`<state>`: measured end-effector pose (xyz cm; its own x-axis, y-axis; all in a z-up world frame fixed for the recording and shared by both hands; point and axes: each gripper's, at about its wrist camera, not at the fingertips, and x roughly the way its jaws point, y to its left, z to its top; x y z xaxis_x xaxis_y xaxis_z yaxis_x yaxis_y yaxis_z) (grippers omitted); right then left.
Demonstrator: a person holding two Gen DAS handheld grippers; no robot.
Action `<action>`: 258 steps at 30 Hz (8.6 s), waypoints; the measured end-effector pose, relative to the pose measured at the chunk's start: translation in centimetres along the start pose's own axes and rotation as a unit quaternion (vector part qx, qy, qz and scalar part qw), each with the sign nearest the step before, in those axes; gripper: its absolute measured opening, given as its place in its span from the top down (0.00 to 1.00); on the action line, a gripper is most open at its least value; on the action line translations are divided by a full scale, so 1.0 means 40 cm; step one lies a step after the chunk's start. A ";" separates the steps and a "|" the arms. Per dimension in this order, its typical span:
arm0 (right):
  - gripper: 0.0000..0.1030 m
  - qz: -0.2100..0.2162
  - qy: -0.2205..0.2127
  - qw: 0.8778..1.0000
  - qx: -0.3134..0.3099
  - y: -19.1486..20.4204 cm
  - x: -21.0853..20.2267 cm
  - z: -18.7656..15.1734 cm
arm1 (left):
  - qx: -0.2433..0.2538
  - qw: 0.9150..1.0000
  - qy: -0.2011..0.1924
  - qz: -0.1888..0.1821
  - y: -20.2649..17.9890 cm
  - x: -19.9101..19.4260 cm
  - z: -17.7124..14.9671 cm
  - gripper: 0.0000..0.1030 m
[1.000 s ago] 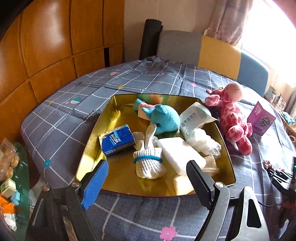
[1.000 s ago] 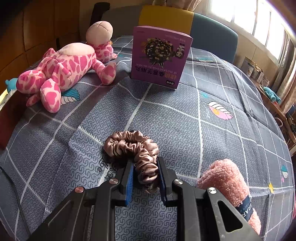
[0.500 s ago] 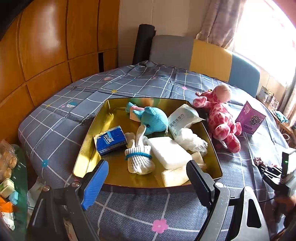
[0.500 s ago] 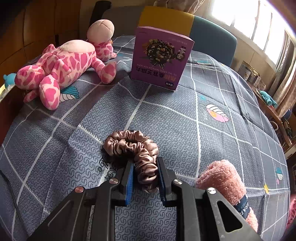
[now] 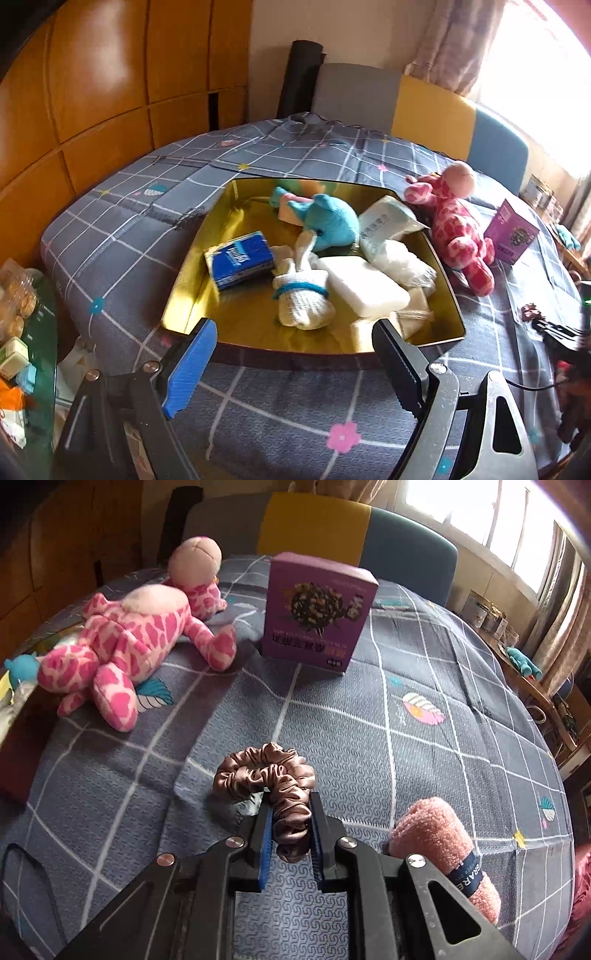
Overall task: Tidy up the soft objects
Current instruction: 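Carry the scrunchie into the gold tray and open the right gripper, then move the right gripper back and grasp the red fuzzy sock, then grasp the pink towel roll with the left gripper while the right holds the sock, then carry the pink towel roll into the gold tray and open the left gripper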
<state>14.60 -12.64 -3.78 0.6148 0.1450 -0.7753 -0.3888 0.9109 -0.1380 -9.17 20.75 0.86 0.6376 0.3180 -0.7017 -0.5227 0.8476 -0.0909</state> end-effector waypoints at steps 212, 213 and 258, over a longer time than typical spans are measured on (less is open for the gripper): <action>0.74 0.050 0.127 0.990 0.046 -0.337 0.084 -0.089 | 0.128 0.978 0.000 -0.166 -0.455 0.012 0.059 0.53; 0.74 0.048 0.127 0.990 0.043 -0.334 0.084 -0.089 | 0.122 0.979 -0.001 -0.163 -0.435 0.012 0.061 0.53; 0.74 0.030 0.124 0.992 0.011 -0.306 0.083 -0.089 | 0.024 0.995 0.074 0.054 0.060 0.251 0.057 0.40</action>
<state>18.96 -24.70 -6.86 0.4017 0.1029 -0.9099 -0.4028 0.9122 -0.0747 -2.72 26.96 -4.79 0.4864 0.3449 -0.8028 -0.5534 0.8326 0.0225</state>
